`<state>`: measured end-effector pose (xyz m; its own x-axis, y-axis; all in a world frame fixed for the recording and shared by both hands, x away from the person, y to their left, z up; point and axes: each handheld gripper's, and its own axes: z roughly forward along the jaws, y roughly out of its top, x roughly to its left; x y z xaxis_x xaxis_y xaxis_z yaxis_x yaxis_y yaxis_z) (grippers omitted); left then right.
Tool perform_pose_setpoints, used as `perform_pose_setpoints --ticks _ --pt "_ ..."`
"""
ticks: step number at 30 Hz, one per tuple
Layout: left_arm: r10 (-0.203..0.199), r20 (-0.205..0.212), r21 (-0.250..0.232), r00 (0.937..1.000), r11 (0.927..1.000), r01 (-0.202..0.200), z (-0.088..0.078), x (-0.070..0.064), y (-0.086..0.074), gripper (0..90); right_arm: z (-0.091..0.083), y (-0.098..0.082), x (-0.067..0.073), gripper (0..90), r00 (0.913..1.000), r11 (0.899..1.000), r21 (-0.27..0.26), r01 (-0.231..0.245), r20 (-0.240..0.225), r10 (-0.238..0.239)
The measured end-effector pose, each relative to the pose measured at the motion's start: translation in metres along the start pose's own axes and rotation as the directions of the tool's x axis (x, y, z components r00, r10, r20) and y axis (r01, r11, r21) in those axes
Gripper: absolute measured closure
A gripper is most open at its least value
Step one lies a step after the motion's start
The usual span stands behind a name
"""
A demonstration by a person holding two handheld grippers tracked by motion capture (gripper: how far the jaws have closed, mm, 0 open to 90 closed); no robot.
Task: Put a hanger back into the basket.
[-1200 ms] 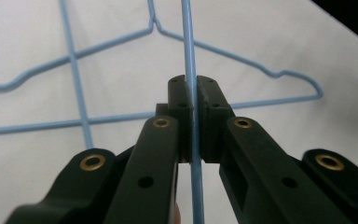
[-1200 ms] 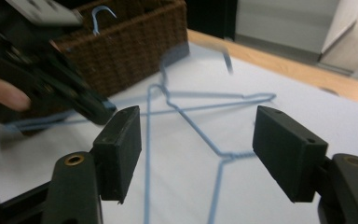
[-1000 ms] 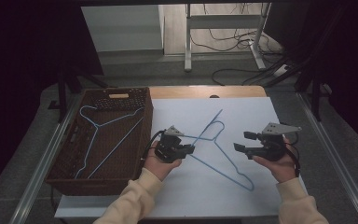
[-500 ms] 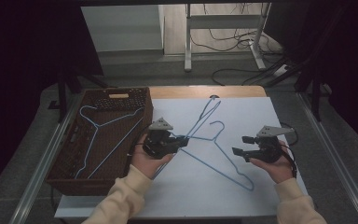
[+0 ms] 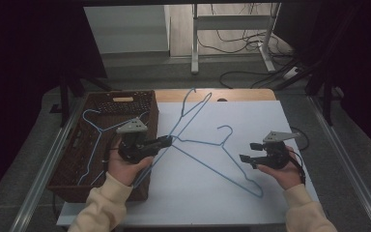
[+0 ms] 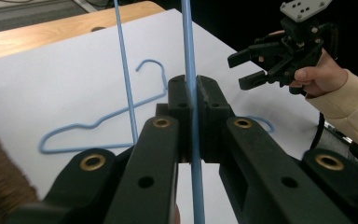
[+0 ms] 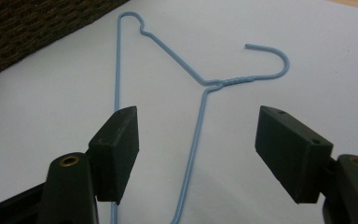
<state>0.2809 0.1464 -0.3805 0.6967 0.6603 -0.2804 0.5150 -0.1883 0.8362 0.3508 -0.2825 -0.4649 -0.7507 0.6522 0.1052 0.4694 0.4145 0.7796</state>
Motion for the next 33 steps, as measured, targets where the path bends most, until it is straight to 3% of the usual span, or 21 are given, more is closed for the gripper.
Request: perform_pose_setpoints --ticks 5,17,33 --pt "-0.031 -0.008 -0.026 0.9995 0.9992 0.031 -0.021 0.013 -0.007 85.8 0.002 0.0 0.001 30.4 1.0 1.0 0.011 0.003 0.004 -0.003" --pt "-0.075 -0.013 -0.063 0.9971 0.9952 0.074 -0.05 0.037 -0.017 85.7 0.004 -0.001 0.001 30.5 0.9999 1.0 0.022 0.007 0.008 -0.007" --pt "-0.134 -0.031 -0.077 0.9904 0.9883 0.132 -0.074 0.067 -0.032 85.7 0.004 -0.001 0.0 30.4 0.9999 1.0 0.027 0.004 0.01 -0.004"
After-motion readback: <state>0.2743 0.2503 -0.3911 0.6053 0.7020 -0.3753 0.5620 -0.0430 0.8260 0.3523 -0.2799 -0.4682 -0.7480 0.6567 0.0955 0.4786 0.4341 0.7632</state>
